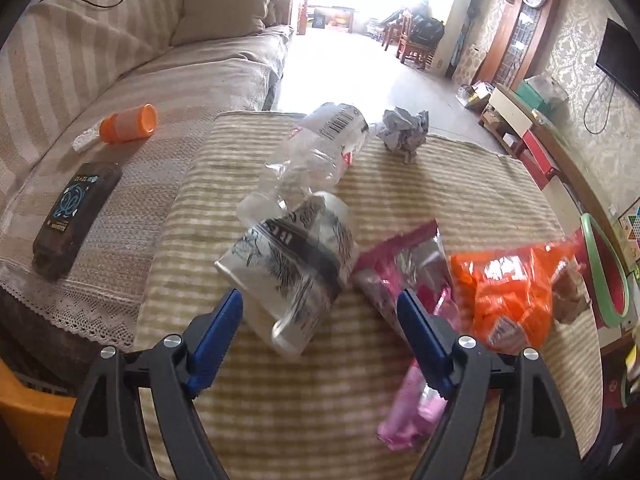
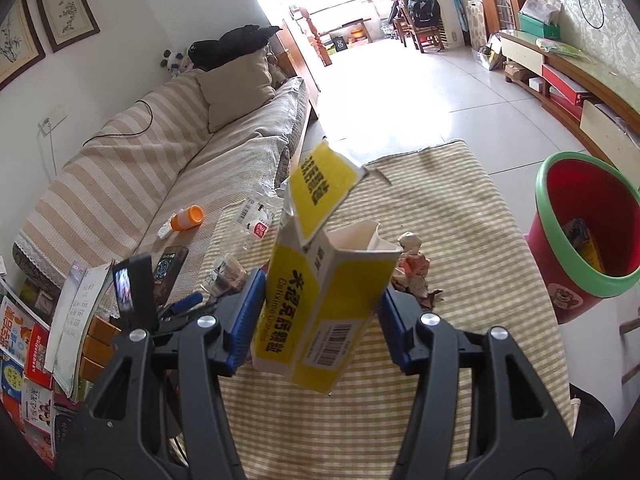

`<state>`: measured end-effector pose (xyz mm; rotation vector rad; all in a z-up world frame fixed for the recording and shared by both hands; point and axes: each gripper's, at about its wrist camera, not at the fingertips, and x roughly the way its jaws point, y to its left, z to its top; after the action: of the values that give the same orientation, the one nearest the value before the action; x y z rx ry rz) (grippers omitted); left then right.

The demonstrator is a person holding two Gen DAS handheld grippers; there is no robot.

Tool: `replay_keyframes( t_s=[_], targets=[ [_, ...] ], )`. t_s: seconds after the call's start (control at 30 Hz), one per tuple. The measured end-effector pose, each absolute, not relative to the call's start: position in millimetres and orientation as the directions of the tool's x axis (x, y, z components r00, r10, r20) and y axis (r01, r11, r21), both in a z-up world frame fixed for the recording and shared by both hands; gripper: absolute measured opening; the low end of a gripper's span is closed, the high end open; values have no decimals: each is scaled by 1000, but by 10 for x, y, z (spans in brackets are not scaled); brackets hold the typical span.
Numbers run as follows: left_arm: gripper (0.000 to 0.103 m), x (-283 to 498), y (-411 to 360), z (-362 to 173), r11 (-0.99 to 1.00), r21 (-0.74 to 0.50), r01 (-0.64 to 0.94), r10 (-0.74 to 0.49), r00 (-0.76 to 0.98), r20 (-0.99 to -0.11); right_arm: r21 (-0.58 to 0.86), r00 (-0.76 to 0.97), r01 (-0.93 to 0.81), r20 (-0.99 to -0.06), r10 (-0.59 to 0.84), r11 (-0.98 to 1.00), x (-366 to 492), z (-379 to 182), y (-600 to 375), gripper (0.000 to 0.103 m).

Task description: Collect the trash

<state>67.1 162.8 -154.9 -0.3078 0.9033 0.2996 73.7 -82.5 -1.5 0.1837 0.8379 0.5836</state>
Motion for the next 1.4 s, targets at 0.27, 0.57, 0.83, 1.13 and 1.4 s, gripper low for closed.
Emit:
replay_keyframes(
  t_s=[0.27, 0.57, 0.83, 1.13, 1.4],
  targets=[
    [74, 886, 1709, -1704, 912, -112, -394, 133, 543, -829, 378, 510, -414, -657, 555, 828, 738, -66, -810, 54],
    [17, 728, 1611, -1536, 925, -118, -361, 125, 582, -803, 368, 522, -418, -651, 551, 831, 706, -48, -821, 54],
    [16, 440, 1214, -910, 947, -149, -284, 99, 702, -705, 372, 536, -415, -638, 553, 831, 692, -13, -909, 54],
    [16, 428, 627, -460, 969, -185, -166, 10, 770, -638, 349, 607, -382, -603, 517, 856, 699, 96, -1187, 54],
    [16, 598, 209, -281, 977, -190, -99, -42, 781, -624, 345, 663, -322, -582, 471, 881, 782, 143, -1561, 54]
  ],
)
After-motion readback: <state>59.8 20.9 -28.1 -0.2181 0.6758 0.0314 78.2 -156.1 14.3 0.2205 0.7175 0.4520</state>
